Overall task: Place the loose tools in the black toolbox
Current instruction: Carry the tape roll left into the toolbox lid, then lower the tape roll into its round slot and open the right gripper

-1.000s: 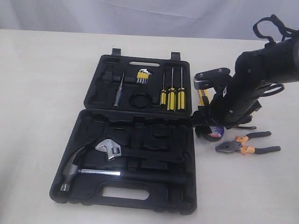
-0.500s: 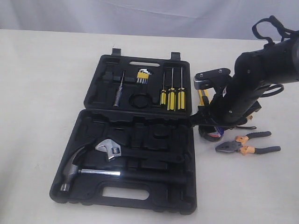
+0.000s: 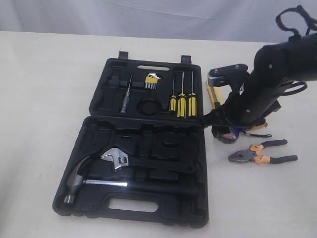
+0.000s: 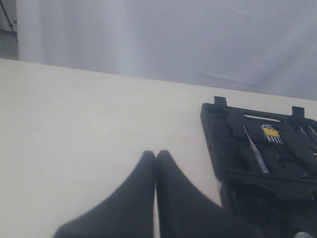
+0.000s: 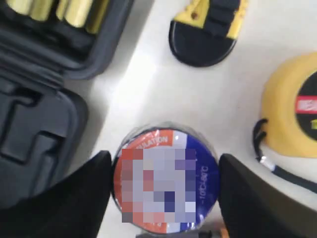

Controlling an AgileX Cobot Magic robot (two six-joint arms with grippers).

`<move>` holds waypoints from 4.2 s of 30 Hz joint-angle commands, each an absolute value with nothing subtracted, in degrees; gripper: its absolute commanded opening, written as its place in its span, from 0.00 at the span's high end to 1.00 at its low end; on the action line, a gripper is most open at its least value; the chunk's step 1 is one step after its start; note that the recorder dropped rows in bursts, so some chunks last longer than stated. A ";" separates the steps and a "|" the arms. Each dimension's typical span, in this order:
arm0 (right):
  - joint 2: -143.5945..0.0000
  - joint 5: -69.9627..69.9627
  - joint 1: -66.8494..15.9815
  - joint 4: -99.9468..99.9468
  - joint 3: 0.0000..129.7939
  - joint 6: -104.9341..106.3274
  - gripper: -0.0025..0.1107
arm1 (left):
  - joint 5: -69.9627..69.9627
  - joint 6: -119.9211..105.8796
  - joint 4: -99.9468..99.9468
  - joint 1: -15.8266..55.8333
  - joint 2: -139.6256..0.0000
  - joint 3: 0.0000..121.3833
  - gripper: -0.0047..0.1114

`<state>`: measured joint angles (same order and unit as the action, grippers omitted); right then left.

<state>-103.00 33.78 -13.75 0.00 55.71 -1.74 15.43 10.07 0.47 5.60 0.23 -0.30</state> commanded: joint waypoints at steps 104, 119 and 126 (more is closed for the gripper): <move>-128.81 48.31 -28.85 3.63 99.85 3.85 0.98 | 15.61 10.05 0.00 5.93 0.00 0.00 0.96; -131.26 49.87 -28.85 7.17 99.85 6.01 0.98 | 15.61 10.05 0.00 5.93 0.00 0.00 0.96; -128.47 48.65 -28.75 6.79 99.85 6.14 0.98 | 15.61 10.05 0.00 5.93 0.00 0.00 0.96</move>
